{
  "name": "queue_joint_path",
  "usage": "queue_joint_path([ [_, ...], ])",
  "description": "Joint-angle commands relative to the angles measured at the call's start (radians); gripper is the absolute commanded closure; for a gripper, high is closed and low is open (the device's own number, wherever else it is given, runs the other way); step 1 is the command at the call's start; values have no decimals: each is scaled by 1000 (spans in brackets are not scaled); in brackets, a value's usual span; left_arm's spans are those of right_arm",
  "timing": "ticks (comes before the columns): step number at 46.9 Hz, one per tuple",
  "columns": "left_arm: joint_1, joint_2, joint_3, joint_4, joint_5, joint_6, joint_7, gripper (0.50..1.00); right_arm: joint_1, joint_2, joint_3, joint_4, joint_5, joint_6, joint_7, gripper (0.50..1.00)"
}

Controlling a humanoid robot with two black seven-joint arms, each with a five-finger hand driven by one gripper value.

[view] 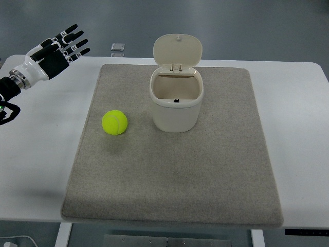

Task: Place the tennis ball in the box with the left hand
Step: 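Extend the left hand forward over the mat toward the tennis ball, then lower the left hand beside the yellow tennis ball and curl fingers around it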

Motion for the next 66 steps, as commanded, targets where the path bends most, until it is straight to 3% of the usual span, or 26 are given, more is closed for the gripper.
queue_joint_path([
  [1, -2, 4, 2, -2, 3, 0, 0, 506, 0, 0, 0, 0, 1, 0, 0, 562],
  [19, -12, 58, -10, -19, 258, 0, -28, 508, 0, 0, 0, 0, -1, 0, 0, 562],
  [30, -11, 173, -13, -160, 486, 0, -40, 514, 0, 0, 0, 0, 1, 0, 0, 562],
  [44, -9, 237, -15, -284, 738, 0, -184, 529, 0, 0, 0, 0, 1, 0, 0, 562],
  [66, -3, 289, -36, -503, 1134, 0, -216, 579, 0, 0, 0, 0, 1, 0, 0, 562],
])
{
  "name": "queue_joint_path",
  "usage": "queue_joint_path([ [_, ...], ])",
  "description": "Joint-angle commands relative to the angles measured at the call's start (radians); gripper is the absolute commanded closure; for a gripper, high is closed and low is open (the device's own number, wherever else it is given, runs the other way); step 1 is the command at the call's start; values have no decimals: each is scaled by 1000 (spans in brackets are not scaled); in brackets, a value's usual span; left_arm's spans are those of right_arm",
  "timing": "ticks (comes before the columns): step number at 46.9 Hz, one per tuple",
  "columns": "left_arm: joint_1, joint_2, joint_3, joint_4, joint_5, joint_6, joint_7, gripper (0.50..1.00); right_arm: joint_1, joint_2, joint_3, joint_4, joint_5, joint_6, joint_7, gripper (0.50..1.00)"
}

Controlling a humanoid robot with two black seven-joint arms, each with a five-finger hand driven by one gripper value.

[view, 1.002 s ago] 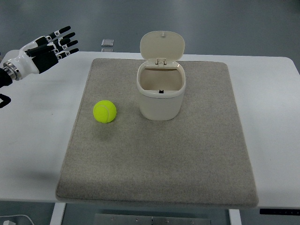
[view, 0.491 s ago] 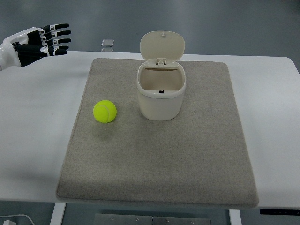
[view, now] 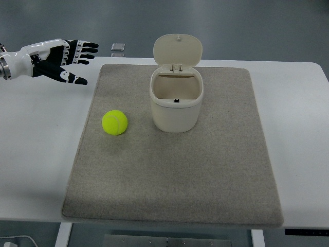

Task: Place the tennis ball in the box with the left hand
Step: 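Lower the left hand beside the yellow tennis ball and curl fingers around it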

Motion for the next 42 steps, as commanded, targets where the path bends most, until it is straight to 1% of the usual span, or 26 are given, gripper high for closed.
queue_joint_path([
  [1, 2, 19, -1, -72, 78, 0, -1, 583, 0, 0, 0, 0, -1, 0, 0, 562],
  [4, 10, 34, 1, -139, 150, 0, -1, 583, 0, 0, 0, 0, 0, 0, 0, 562],
  [8, 27, 56, 12, -227, 264, 7, -16, 583, 0, 0, 0, 0, 0, 0, 0, 560],
  [12, 82, 60, 15, -293, 394, 114, -56, 579, 0, 0, 0, 0, -1, 0, 0, 562],
  [15, 101, 60, 18, -319, 485, 162, -87, 574, 0, 0, 0, 0, -1, 0, 0, 562],
  [19, 104, 56, 24, -330, 592, 171, -117, 574, 0, 0, 0, 0, 0, 0, 0, 562],
  [22, 105, 49, 25, -330, 652, 174, -128, 576, 0, 0, 0, 0, 0, 0, 0, 562],
  [34, 110, 2, 42, -330, 827, 218, -128, 583, 0, 0, 0, 0, -1, 0, 0, 560],
  [37, 110, -16, 51, -327, 876, 246, -128, 583, 0, 0, 0, 0, 0, 0, 0, 562],
  [42, 110, -35, 76, -322, 940, 323, -128, 583, 0, 0, 0, 0, 0, 0, 0, 560],
])
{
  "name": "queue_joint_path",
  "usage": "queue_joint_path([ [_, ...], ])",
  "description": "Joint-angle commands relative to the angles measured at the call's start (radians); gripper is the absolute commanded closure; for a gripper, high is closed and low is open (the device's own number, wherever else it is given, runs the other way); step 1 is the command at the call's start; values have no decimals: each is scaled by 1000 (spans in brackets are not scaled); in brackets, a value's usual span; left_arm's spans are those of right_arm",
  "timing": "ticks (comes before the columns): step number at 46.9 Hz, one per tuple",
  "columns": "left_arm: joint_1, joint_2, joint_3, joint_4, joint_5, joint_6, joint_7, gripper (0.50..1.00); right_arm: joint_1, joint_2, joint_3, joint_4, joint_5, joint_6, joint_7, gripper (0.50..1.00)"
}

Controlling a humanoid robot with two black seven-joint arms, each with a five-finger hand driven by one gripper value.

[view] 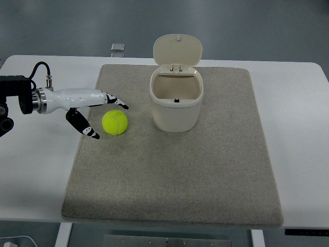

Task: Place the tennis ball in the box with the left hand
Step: 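Lower the left hand beside the yellow tennis ball and curl fingers around it, then lift the ball with the left hand and carry it over the cream bin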

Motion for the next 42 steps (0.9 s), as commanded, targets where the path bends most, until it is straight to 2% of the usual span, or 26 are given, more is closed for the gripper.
queue_joint_path([
  [1, 0, -11, 24, 2, 50, 62, 0, 583, 0, 0, 0, 0, 0, 0, 0, 562],
  [8, 0, -23, 71, 8, 116, 117, 0, 583, 0, 0, 0, 0, 0, 0, 0, 562],
  [15, 0, -31, 79, 11, 141, 119, 0, 583, 0, 0, 0, 0, 0, 0, 0, 562],
  [21, -3, -36, 79, 19, 141, 122, 0, 602, 0, 0, 0, 0, 0, 0, 0, 560],
  [27, -2, -36, 79, 19, 141, 122, 0, 671, 0, 0, 0, 0, 0, 0, 0, 562],
  [31, -2, -36, 79, 19, 141, 122, 0, 690, 0, 0, 0, 0, 0, 0, 0, 562],
  [33, -2, -36, 79, 19, 143, 122, 0, 716, 0, 0, 0, 0, 0, 0, 0, 562],
  [42, -2, -36, 79, 20, 173, 122, 0, 759, 0, 0, 0, 0, -1, 0, 0, 562],
])
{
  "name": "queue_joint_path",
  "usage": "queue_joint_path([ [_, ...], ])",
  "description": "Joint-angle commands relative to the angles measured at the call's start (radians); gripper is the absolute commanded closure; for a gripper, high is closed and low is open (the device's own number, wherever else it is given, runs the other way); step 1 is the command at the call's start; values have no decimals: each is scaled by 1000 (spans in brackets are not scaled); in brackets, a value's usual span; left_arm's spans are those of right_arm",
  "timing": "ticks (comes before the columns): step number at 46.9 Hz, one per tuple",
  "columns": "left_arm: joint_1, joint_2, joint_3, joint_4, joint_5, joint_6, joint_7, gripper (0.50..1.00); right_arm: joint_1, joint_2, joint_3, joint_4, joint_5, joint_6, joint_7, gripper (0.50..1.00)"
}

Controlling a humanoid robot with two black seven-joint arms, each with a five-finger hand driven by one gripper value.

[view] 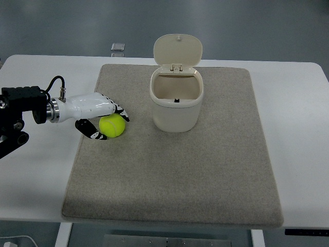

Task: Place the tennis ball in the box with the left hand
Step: 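Lift the ball with the left hand and carry it over the cream bin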

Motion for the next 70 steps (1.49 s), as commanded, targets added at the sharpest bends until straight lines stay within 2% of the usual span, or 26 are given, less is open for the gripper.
queue_joint_path([
  [1, 0, 0, 0, 0, 13, 0, 1, 761, 0, 0, 0, 0, -1, 0, 0, 562],
  [4, 0, 0, 0, 0, 13, 0, 1, 767, 0, 0, 0, 0, 0, 0, 0, 560],
  [7, 0, 0, 0, 0, 13, 0, -1, 819, 0, 0, 0, 0, -1, 0, 0, 562],
  [12, -8, 2, 0, 0, 14, 0, -1, 994, 0, 0, 0, 0, 0, 0, 0, 562],
  [13, -9, 2, 0, -2, 14, 0, -1, 1000, 0, 0, 0, 0, 0, 0, 0, 562],
  [24, -35, 38, -21, -49, -1, 14, -1, 1000, 0, 0, 0, 0, 0, 0, 0, 562],
  [33, -61, 72, -29, -147, -7, 116, -2, 1000, 0, 0, 0, 0, 0, 0, 0, 560],
  [41, -136, 87, -28, -230, -7, 116, -4, 1000, 0, 0, 0, 0, 0, 0, 0, 562],
  [50, -265, 68, -15, -216, 5, 107, -4, 1000, 0, 0, 0, 0, 0, 0, 0, 562],
  [57, -327, -49, 17, -161, 27, 80, -2, 1000, 0, 0, 0, 0, 0, 0, 0, 562],
  [70, -347, -144, 60, -100, 179, 75, 2, 1000, 0, 0, 0, 0, 0, 0, 0, 562],
])
